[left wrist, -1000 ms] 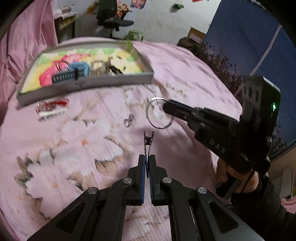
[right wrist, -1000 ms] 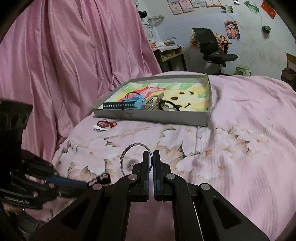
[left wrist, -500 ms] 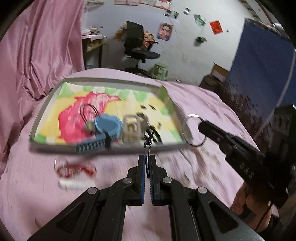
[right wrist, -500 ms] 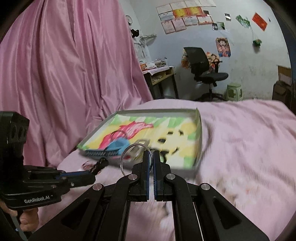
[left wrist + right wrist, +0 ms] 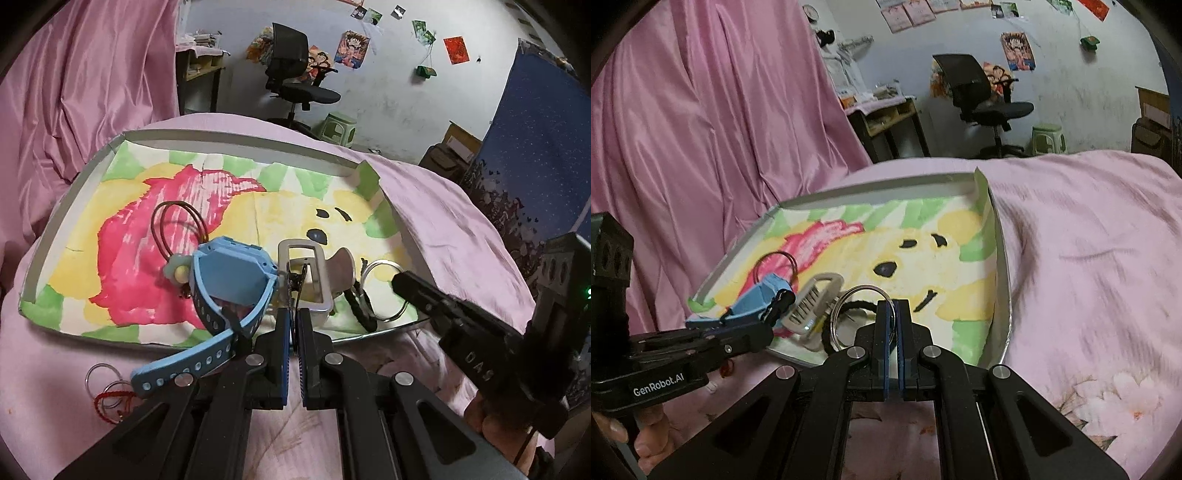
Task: Organize jewelry
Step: 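Carry the key fob into the tray with the left gripper while the right gripper releases the ring there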
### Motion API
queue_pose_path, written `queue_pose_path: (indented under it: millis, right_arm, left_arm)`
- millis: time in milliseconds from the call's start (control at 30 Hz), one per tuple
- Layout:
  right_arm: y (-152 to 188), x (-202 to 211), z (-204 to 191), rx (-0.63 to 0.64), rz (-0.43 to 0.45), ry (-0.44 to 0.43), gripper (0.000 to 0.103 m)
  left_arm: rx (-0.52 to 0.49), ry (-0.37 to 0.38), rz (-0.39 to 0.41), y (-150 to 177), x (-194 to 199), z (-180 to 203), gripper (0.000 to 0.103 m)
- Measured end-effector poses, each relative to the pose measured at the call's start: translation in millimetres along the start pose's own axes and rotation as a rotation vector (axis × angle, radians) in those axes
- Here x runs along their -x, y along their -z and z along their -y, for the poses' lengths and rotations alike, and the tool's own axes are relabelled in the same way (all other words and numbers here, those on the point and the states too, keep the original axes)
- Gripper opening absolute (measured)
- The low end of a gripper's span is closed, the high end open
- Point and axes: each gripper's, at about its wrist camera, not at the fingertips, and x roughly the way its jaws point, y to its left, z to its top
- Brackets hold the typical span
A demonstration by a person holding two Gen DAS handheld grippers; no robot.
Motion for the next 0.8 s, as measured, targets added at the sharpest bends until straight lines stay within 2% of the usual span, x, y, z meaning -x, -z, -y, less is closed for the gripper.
queue_pose_path:
  millis: [133, 300, 400, 433, 467, 600, 633, 800]
  right_arm:
    - [2, -5, 1, 0.004, -0.031, 0.009, 0.004]
    - [2, 0, 0, 0.024, -0.032, 0.021, 0.005]
    - [2, 9, 0, 0.030, -0.019, 0.036, 0.019]
    - [3, 14, 0, 0.031, -0.004, 0.040, 0.029]
    - [2, 18, 0, 0.032, 0.004, 0.041, 0.033]
    - [3, 43, -6, 0.062, 0.076, 0.058, 0.035]
    - [4, 51, -7, 0.071, 0.096, 0.064, 0.040]
    - [11, 84, -17, 0.093, 0.185, 0.070, 0.055]
  left_arm:
    - [-0.012, -0.007, -0.009, 0, 0, 1, 0.005]
    - [-0.022, 0.000, 0.016, 4, 9, 2, 0.006]
    - [-0.012, 0.014, 0.022, 11, 15, 0, 0.012]
    - [-0.010, 0.015, 0.029, 13, 17, 0, 0.014]
    - [-0.010, 0.015, 0.042, 15, 20, -1, 0.017]
    - [0.005, 0.031, 0.110, 27, 38, -7, 0.023]
    - [0.009, 0.034, 0.120, 29, 41, -8, 0.024]
    - [0.031, 0.031, 0.213, 41, 66, -15, 0.054]
